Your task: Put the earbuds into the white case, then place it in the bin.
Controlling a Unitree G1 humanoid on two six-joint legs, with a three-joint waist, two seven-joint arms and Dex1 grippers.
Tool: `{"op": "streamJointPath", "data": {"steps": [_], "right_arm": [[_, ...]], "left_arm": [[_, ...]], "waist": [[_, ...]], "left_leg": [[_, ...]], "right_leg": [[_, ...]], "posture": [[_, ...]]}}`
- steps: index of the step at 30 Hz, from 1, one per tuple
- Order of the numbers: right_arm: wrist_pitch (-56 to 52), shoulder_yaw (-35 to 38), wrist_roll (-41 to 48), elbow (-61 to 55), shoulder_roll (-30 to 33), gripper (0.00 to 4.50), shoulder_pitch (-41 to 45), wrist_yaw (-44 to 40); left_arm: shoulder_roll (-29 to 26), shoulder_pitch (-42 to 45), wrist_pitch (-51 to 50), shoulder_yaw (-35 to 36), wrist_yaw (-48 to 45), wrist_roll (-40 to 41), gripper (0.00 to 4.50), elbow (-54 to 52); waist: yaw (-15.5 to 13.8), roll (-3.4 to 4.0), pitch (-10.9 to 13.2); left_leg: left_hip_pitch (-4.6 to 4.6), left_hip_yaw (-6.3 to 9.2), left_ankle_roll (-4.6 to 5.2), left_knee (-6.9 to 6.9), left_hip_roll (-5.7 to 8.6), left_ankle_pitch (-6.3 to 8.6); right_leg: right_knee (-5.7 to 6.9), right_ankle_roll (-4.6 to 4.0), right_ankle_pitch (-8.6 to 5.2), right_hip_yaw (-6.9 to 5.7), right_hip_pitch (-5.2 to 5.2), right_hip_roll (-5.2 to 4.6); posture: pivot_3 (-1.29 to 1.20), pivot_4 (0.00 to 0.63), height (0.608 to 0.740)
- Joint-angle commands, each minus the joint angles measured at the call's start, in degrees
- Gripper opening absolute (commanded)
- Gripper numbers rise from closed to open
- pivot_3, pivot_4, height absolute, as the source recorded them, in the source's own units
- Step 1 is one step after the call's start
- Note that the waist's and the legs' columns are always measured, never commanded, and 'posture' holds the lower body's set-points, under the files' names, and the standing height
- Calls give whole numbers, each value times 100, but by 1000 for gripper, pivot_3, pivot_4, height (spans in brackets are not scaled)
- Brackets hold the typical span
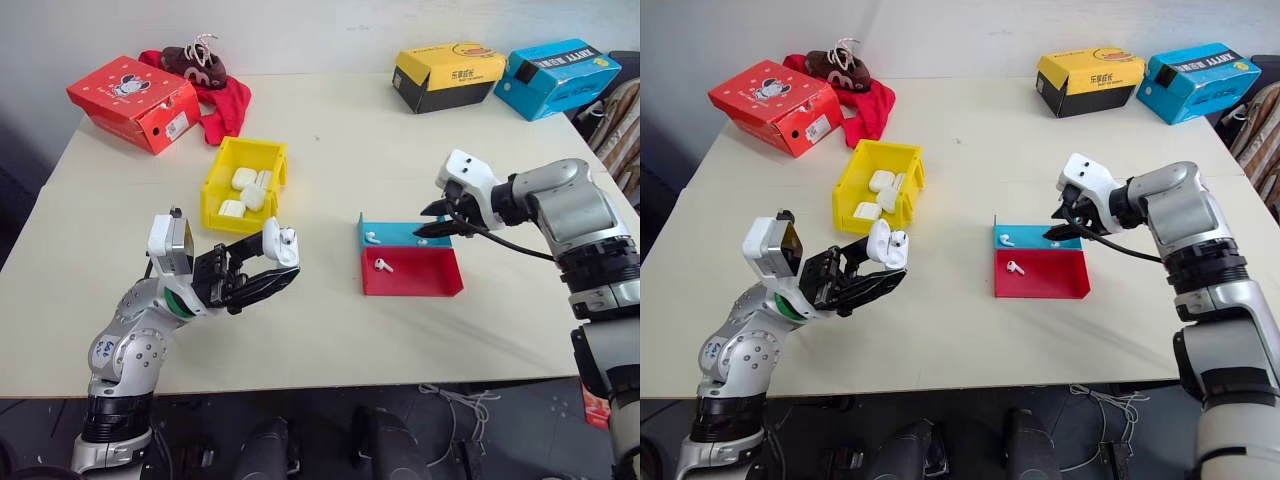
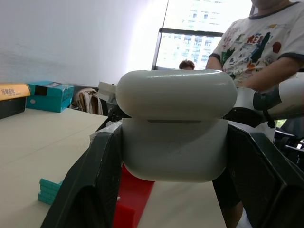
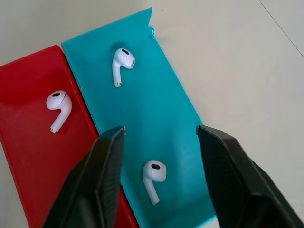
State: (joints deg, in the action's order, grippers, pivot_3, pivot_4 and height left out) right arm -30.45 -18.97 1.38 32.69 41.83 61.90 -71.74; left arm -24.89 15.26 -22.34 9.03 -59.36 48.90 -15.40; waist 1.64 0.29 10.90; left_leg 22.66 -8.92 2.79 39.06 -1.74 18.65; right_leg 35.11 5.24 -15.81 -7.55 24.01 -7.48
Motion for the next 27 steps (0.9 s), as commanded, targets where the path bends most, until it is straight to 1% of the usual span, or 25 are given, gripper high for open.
{"op": "streamJointPath", "data": {"steps": [1,4,11,16,21,27], "right_arm": [[82,-211,-353,398,-47,2396,284,-182],[21,-416,-597,647,-117,2396,461,-333],[262,-807,-1146,1163,-283,2396,756,-626],[371,-1003,-1477,1294,-334,2396,868,-890],[495,-1188,-1869,1374,-301,2396,853,-973],[502,-1205,-2061,1329,-259,2396,798,-1132]], "left_arm": [[-7,-74,70,88,64,72,2800,-259],[6,-121,100,94,103,66,2800,-292],[41,-215,184,49,147,22,2800,-340],[59,-292,241,31,187,7,2800,-386],[115,-389,315,0,241,-19,2800,-418],[186,-438,393,-30,250,-64,2800,-397]], "waist": [[-9,0,0],[-8,0,0],[11,0,0],[6,0,0],[5,0,0],[4,0,0]], "left_leg": [[-1,0,0,0,-1,-1],[0,3,1,1,2,-3],[0,2,-1,0,-1,-4],[0,2,-2,1,0,-5],[-1,2,-2,1,1,-5],[-2,2,-3,2,1,-5]], "right_leg": [[2,0,0,0,0,0],[4,0,0,-1,-1,0],[4,2,1,0,-1,4],[6,2,1,0,-1,6],[7,2,1,1,-1,5],[10,2,1,0,-1,6]], "posture": [[0,150,740],[0,150,740],[0,150,740],[0,150,740],[0,150,740],[0,150,740]]}}
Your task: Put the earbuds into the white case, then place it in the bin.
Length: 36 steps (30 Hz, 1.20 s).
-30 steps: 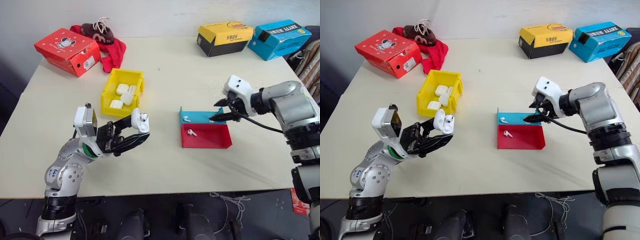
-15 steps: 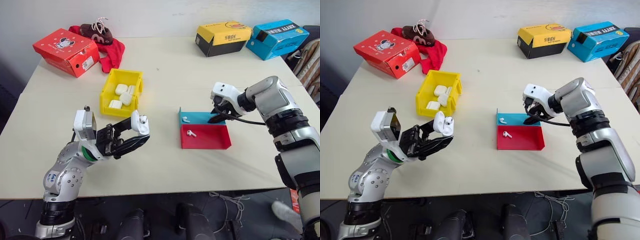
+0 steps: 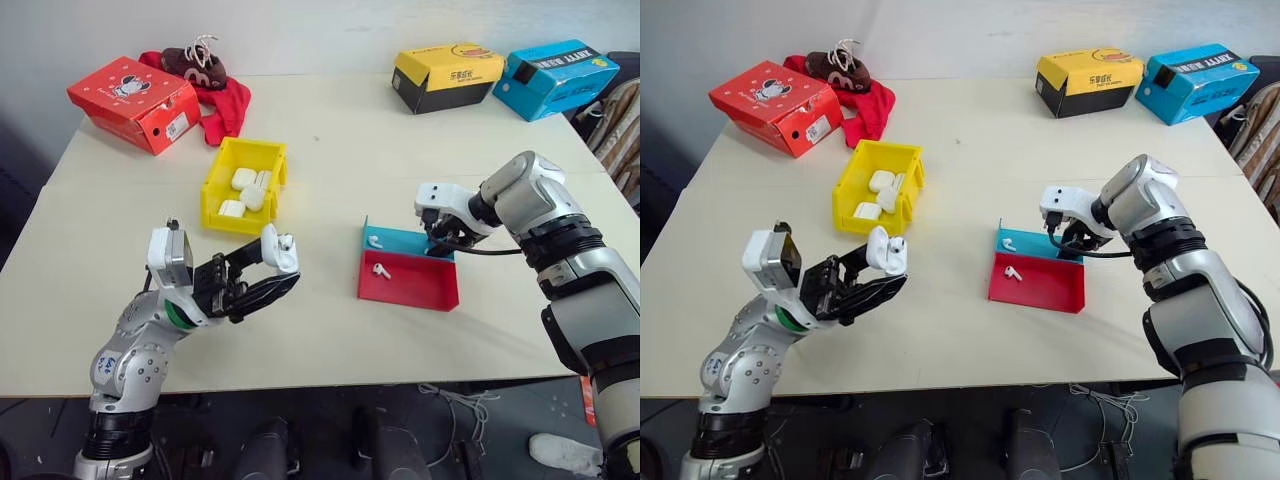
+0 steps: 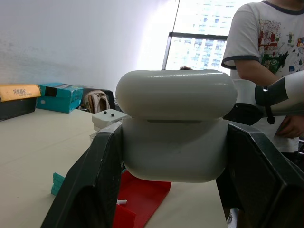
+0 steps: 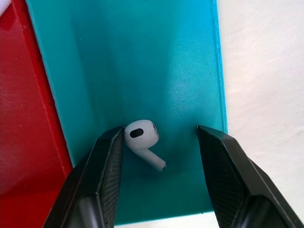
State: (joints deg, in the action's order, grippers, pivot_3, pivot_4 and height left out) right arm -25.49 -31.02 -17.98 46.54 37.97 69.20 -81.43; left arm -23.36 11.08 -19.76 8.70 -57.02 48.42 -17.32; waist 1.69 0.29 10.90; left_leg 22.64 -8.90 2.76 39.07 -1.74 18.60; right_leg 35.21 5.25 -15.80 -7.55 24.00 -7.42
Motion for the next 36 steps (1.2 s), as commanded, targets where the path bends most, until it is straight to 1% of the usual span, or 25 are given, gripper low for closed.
{"op": "streamJointPath", "data": {"steps": [1,10,20,23,36], "right_arm": [[4,-7,-154,-91,143,2396,47,-199],[-31,45,-315,-242,175,2396,-75,-320],[-199,80,-275,-594,191,2396,-327,-319],[-243,109,-248,-707,195,1821,-387,-308],[-426,178,-192,-994,194,1821,-544,-304]], "left_arm": [[48,-22,150,-3,20,-25,2800,-195],[135,-7,246,-46,15,-84,2800,-116],[77,3,233,-7,-14,-63,2800,-93],[57,9,227,6,-21,-58,2800,-83],[35,28,211,8,-28,-54,2800,-67]], "waist": [[-4,0,0],[-4,0,0],[-5,-1,0],[0,-1,-1],[2,-1,-1]], "left_leg": [[0,0,0,0,0,0],[0,0,0,1,0,0],[-5,1,-1,2,0,0],[-17,1,-1,2,0,0],[-30,4,-5,2,-2,2]], "right_leg": [[0,0,0,0,0,0],[2,0,0,-1,0,0],[6,0,0,0,-3,-1],[5,-1,0,0,-12,-2],[5,-2,-1,1,-26,-7]], "posture": [[0,150,740],[0,150,740],[0,150,740],[0,150,740],[0,150,740]]}}
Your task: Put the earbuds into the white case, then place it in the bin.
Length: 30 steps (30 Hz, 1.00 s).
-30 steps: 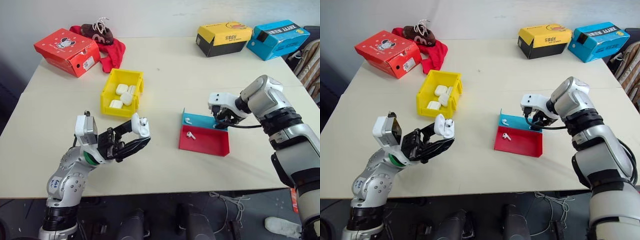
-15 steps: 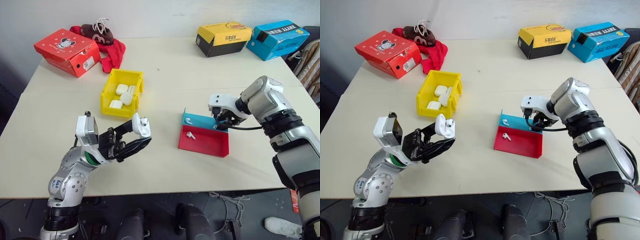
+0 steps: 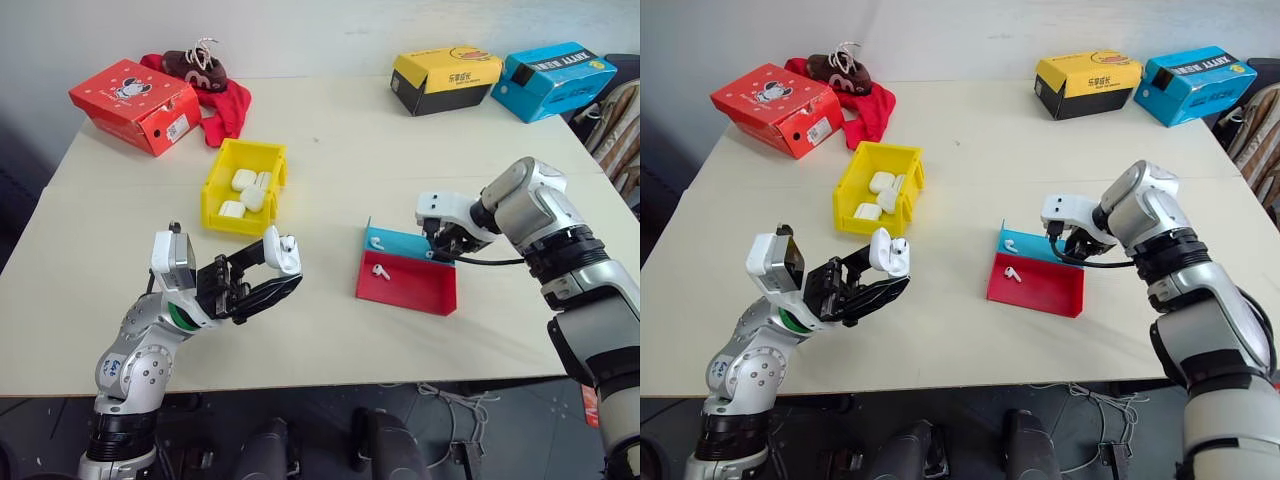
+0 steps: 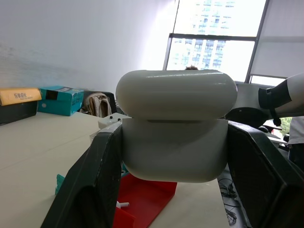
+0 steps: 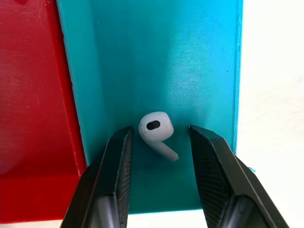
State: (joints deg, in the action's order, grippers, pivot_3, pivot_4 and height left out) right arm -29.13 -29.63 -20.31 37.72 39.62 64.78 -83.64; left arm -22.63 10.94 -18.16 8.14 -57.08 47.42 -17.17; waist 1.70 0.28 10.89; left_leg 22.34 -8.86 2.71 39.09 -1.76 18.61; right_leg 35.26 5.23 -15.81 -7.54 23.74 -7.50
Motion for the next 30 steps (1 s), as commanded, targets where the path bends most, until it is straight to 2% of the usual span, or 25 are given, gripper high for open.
{"op": "streamJointPath", "data": {"steps": [1,9,13,24,30], "right_arm": [[-70,48,37,-132,26,1821,-116,-85],[-165,97,47,-251,-26,1821,-192,-51],[-202,106,57,-340,-17,913,-269,-53],[-326,316,210,-544,45,913,-376,-53],[-597,1177,904,-675,267,913,-143,-26]], "left_arm": [[-36,48,49,61,-19,45,2800,-79],[-38,64,42,59,-10,45,2800,-74],[-48,64,35,65,-4,47,2800,-87],[-96,104,25,71,-29,59,2800,-63],[-123,200,18,99,-59,93,2800,-46]], "waist": [[2,0,0],[4,0,0],[4,-1,0],[4,-5,-3],[-5,-4,-2]], "left_leg": [[0,0,0,0,0,0],[0,0,0,0,-1,0],[-1,0,0,0,-1,0],[-3,0,-1,0,-1,0],[2,0,0,0,0,0]], "right_leg": [[0,0,0,0,0,0],[0,0,0,0,0,0],[1,0,0,0,0,0],[2,0,0,0,-2,-1],[2,0,0,0,2,-1]], "posture": [[0,150,740],[0,150,740],[0,150,740],[0,150,740],[0,150,740]]}}
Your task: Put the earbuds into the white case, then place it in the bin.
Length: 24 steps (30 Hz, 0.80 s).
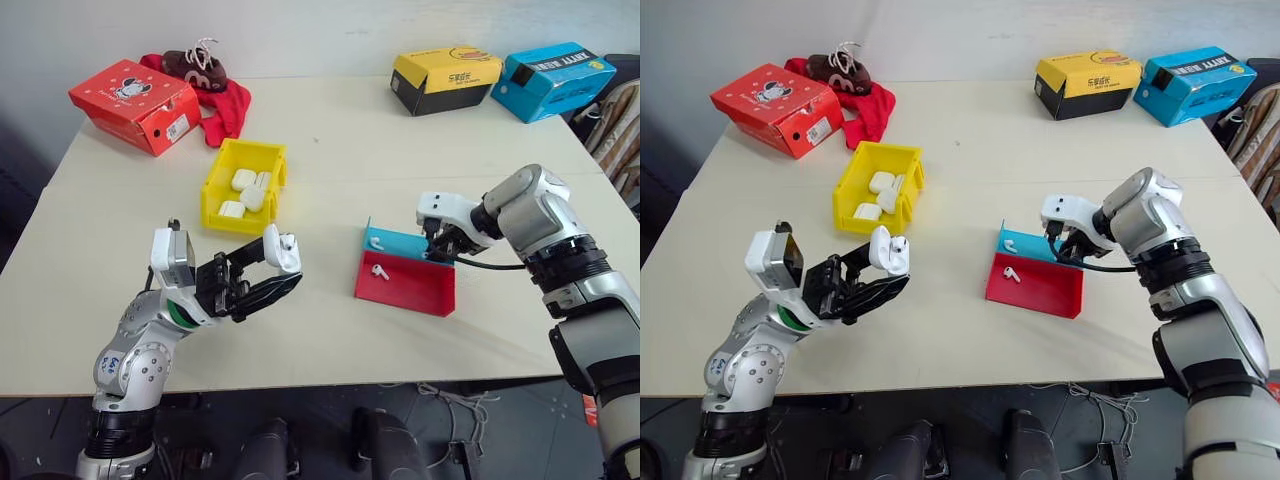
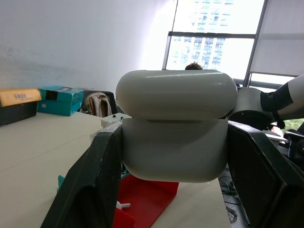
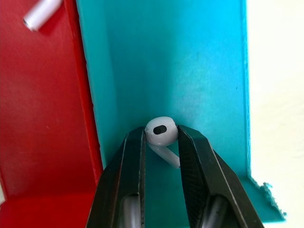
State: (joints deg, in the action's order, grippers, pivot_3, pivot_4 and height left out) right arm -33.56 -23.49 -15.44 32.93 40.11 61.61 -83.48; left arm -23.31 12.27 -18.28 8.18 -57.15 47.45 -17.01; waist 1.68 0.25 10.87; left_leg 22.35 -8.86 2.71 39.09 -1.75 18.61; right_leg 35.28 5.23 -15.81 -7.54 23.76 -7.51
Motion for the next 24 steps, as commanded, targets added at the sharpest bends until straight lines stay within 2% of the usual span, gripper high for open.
{"op": "streamJointPath", "data": {"steps": [1,5,6,9,13,18,24], "right_arm": [[-227,864,732,-287,267,913,187,-133],[-459,2279,2434,-1057,176,913,-155,-546],[-863,2687,2966,-1370,25,913,-275,-498],[-2315,4035,4583,-2525,-903,913,-515,522],[-3885,5061,6474,-3888,-2231,913,-759,1984],[-4256,5088,7693,-4929,-3109,913,-1358,3283],[-4161,4587,8232,-5165,-2949,913,-1812,3862]], "left_arm": [[-54,120,30,96,-61,95,2800,-36],[-16,405,52,84,-142,97,2800,176],[10,498,62,55,-163,76,2800,250],[96,798,98,-42,-240,8,2800,482],[208,1129,61,-156,-289,-40,2800,696],[373,1408,88,-283,-293,-107,2800,873],[513,1505,119,-341,-270,-182,2800,909]], "waist": [[-7,0,0],[-12,1,1],[-13,0,1],[5,0,0],[-5,1,0],[-28,-2,-1],[-8,-2,-1]], "left_leg": [[0,0,0,0,0,0],[6,4,1,0,0,0],[5,7,1,0,-1,0],[3,16,0,0,-3,1],[3,20,-4,0,-3,-3],[7,35,0,0,9,-1],[9,26,18,0,27,4]], "right_leg": [[0,0,0,-1,0,0],[-7,0,0,-4,1,2],[-6,0,0,-7,0,3],[-6,0,0,-12,-7,2],[16,-2,-1,-7,1,0],[20,-5,-3,-8,0,-3],[20,-1,-1,-7,1,4]], "posture": [[0,150,740],[0,150,740],[0,150,740],[0,150,740],[0,150,740],[0,150,740],[0,150,740]]}}
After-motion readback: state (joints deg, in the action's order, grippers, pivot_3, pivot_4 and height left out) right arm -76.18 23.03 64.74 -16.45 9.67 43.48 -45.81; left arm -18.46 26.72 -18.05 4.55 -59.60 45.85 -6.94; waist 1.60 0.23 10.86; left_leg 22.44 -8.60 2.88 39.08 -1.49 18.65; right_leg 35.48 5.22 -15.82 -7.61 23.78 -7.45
